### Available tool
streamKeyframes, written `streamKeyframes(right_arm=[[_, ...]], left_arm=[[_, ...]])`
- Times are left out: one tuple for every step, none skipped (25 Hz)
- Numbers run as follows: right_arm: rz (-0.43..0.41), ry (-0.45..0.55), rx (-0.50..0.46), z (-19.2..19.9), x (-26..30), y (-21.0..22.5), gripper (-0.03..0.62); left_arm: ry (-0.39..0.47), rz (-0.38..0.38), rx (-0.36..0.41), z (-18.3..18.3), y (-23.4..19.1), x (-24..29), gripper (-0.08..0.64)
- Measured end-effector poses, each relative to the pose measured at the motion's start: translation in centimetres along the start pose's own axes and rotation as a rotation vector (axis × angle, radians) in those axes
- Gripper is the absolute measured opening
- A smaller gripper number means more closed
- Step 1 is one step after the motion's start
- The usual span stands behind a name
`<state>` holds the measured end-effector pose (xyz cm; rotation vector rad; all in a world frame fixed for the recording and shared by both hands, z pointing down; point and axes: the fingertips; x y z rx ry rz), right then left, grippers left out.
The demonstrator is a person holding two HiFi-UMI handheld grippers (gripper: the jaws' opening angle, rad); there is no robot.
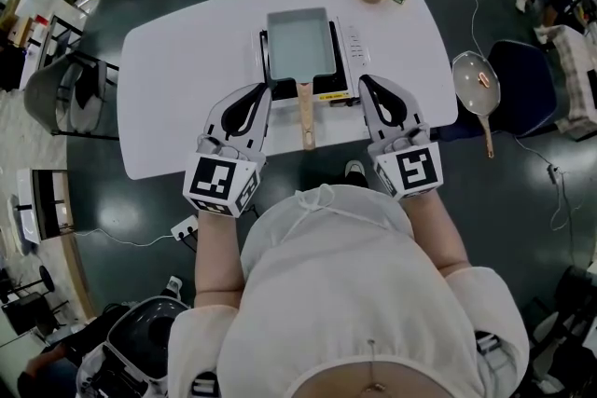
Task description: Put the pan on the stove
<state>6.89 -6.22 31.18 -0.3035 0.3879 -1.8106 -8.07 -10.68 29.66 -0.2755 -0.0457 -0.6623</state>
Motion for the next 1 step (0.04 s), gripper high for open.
streamKeyframes(right_arm=[[0.001,0.001,0.0,0.02,0.02,0.09,0.0]], left_arm=[[0.0,-0.001,-0.001,0.05,-0.02,0.04,0.023]])
Point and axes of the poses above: the fingertips, and each gripper's own axes: x forward along the fingers, y to its right, z out of its underside, and after that the axes turned 15 degrees about -x, right-handed
